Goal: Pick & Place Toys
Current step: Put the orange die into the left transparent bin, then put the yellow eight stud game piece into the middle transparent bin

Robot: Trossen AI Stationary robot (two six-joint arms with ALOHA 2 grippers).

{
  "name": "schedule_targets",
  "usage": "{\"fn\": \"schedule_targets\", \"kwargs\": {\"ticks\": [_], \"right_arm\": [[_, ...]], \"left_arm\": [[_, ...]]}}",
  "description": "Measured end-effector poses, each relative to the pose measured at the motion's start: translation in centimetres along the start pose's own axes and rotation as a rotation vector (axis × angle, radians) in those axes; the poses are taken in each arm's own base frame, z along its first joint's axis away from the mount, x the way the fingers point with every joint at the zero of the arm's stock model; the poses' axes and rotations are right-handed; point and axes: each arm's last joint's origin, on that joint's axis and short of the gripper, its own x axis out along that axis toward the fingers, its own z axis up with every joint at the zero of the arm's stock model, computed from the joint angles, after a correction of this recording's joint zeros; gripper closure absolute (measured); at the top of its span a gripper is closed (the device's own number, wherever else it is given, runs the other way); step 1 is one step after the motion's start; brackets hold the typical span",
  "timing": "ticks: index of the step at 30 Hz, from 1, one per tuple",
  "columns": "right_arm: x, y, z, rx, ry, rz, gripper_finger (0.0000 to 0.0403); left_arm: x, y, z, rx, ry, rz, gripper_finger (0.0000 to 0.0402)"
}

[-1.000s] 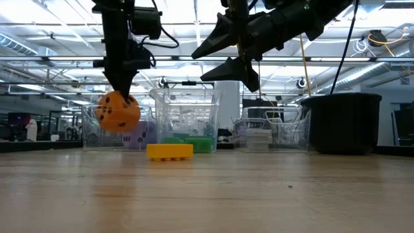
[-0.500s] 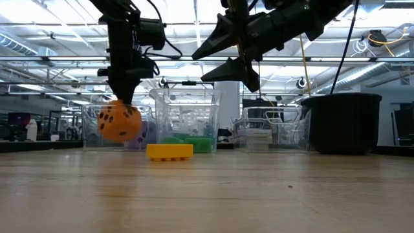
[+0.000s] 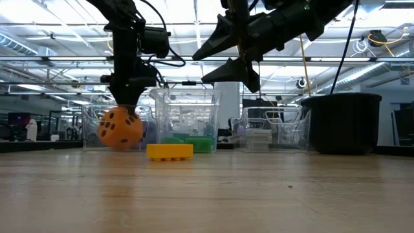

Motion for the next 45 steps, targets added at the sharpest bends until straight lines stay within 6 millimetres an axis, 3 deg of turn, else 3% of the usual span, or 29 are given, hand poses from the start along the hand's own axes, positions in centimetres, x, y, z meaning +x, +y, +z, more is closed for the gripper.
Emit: {"fn": "schedule_targets", "kwargs": {"ticks": [9,17,25,33,40,45], "right_arm": [[0.0,0.0,0.0,-0.001,0.003,-0.003,0.0188],[0.0,0.0,0.0,-0.001,0.003,-0.003,0.0188],[0.0,0.0,0.0,0.0,0.003,-0.003,0.0188],[0.0,0.0,0.0,0.007,0.004,-0.003,0.0188],[0.0,0.0,0.0,0.008,0.003,-0.003,0.0188],[0.0,0.1,0.1,0.038,-0.011,0.005,0.0188]], "left_arm": [[0.0,-0.1,0.0,0.005,0.018,-0.054,0.0165],[-1.7,-0.1,0.8,0.027,0.016,-0.117,0.0134],[-7.3,0.4,2.9,0.104,-0.117,-0.162,0.0133],[-14.9,1.7,3.2,0.076,-0.39,-0.261,0.0133],[-20.9,4.2,0.5,-0.04,-0.76,-0.478,0.0133],[-21.2,5.7,-3.1,-0.109,-0.918,-0.631,0.0133]]}}
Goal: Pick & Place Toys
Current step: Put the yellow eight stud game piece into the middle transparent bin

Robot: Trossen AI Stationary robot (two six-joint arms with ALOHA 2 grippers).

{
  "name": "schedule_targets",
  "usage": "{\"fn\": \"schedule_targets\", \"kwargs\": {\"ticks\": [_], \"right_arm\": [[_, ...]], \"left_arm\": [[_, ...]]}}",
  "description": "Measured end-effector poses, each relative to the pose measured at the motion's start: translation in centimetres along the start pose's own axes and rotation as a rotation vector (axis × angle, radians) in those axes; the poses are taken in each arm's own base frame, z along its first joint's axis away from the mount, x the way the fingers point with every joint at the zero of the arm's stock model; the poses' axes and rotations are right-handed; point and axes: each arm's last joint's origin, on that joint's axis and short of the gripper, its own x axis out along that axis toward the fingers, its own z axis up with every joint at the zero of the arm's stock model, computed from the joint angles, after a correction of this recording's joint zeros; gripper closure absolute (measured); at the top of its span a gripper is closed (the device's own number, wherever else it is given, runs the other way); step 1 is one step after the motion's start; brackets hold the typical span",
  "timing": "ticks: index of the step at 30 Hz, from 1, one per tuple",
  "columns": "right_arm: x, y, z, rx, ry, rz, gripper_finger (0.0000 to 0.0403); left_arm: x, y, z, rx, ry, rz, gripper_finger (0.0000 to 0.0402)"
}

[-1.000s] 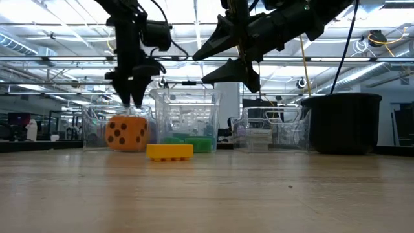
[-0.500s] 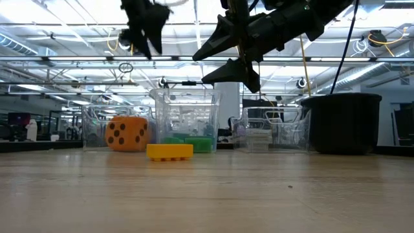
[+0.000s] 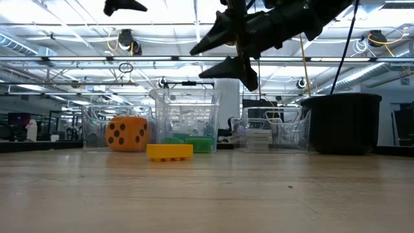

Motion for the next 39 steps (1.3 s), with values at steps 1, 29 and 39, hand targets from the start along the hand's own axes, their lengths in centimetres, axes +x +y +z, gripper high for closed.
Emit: {"fn": "schedule_targets", "kwargs": {"ticks": [1,29,39], "right_arm": [[0.0,0.1,0.1,0.001,-0.009,0.009,0.0188],[7.7,3.0,0.4,-0.666,0.318,0.098,0.0177],[8.0,1.8,0.3,-0.766,0.347,-0.001,0.0114]], "left_arm": [[-0.6,0.2,-0.9,-0.017,-0.013,-0.015,0.0133],[-0.8,-4.4,-11.6,-0.151,-0.168,-0.522,0.0133],[-1.5,-5.4,-12.2,-0.177,-0.135,-0.567,0.0133]]}}
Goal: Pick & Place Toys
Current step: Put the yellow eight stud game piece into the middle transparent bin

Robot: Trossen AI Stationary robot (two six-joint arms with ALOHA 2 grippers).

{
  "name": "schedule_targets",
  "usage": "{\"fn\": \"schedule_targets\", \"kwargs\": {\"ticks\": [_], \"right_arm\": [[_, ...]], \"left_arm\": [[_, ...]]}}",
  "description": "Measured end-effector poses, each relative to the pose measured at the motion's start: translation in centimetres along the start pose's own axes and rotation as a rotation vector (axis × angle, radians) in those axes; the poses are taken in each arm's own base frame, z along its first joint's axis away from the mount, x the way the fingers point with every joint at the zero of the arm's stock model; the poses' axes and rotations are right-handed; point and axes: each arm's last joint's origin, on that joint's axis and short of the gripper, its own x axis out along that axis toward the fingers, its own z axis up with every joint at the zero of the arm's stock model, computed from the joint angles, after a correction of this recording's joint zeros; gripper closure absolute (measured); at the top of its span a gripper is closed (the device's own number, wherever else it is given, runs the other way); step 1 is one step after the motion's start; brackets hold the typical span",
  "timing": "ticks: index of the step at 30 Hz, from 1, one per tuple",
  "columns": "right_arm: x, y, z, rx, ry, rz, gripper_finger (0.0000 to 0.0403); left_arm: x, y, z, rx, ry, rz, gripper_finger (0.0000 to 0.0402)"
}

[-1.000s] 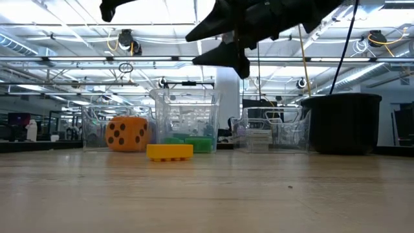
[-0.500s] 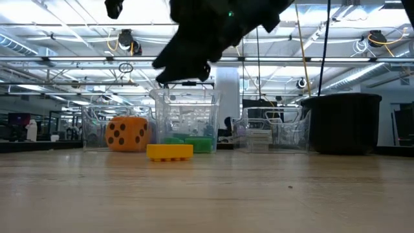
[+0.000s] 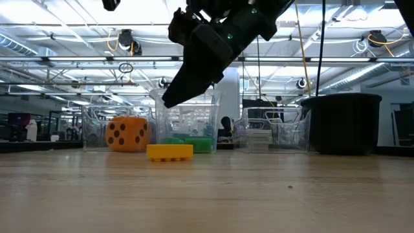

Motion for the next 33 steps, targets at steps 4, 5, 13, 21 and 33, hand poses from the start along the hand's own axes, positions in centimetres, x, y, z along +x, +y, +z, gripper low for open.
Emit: {"fn": "schedule_targets", "kwargs": {"ticks": [4,5,13,21,33], "right_arm": [[0.4,-0.4,-0.4,-0.019,0.012,-0.004,0.0094],[0.7,-0.4,-0.6,-0.021,0.02,-0.004,0.0091],[2.0,-0.3,-1.7,-0.088,0.067,0.005,0.0096],[3.3,-0.6,-2.9,-0.078,0.113,0.003,0.01],[5.1,-0.9,-4.6,-0.023,0.171,0.004,0.0106]], "left_arm": [[0.0,-0.1,-0.1,0.0,-0.009,0.011,0.0133],[0.0,-0.1,-0.1,0.0,-0.009,0.012,0.0133],[0.0,-0.1,-0.1,-0.016,-0.009,0.015,0.0133],[0.0,-0.1,-0.1,-0.023,-0.01,0.016,0.0133],[0.0,-0.1,-0.1,-0.044,-0.004,0.02,0.0133]]}}
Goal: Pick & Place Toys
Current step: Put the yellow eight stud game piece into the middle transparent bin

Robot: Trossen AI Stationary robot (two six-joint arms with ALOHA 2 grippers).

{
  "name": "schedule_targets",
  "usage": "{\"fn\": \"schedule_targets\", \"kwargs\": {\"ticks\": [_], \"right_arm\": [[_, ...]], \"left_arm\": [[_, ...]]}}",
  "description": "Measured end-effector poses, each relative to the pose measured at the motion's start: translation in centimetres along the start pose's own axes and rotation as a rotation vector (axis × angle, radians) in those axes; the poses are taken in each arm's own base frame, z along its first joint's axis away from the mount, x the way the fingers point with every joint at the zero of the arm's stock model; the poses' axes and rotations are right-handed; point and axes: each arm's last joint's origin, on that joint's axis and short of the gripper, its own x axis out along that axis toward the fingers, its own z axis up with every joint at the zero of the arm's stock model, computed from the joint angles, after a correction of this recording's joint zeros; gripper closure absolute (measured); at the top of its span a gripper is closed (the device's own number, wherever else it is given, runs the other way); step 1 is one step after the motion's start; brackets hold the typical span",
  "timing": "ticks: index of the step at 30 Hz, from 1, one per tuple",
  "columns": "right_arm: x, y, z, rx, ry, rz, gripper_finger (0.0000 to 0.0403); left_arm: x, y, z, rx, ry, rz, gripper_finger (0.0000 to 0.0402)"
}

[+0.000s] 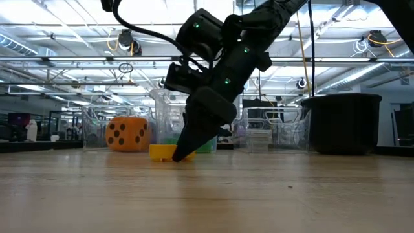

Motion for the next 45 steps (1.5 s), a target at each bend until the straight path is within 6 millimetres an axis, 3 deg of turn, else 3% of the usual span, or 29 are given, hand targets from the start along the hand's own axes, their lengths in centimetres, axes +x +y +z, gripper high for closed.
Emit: {"fn": "schedule_targets", "kwargs": {"ticks": [6,12,16,23,28,38,45], "right_arm": [[0.0,0.0,0.0,0.031,0.002,0.0,0.0146],[-0.3,0.0,0.3,0.094,-0.022,0.007,0.0219],[-0.9,0.3,0.7,0.143,-0.036,0.105,0.0271],[-2.3,0.3,1.5,0.201,-0.067,0.129,0.0277],[-4.8,0.1,3.1,0.255,-0.153,0.133,0.0276],[-13.8,-0.1,7.9,0.387,-0.558,0.167,0.0272],[-17.0,-1.1,9.5,0.576,-0.779,0.173,0.0271]], "left_arm": [[0.0,0.0,0.0,-0.003,0.001,0.0,0.0133],[0.0,0.0,0.0,-0.003,0.002,0.0,0.0133],[0.0,0.0,0.0,0.002,0.004,0.002,0.0133],[0.0,0.0,-0.1,0.012,0.007,0.003,0.0133],[0.0,0.0,-0.1,0.024,0.009,0.005,0.0133],[0.0,-0.1,0.4,0.07,-0.06,0.028,0.0133],[-0.2,-0.6,1.7,0.151,-0.236,0.049,0.0133]]}}
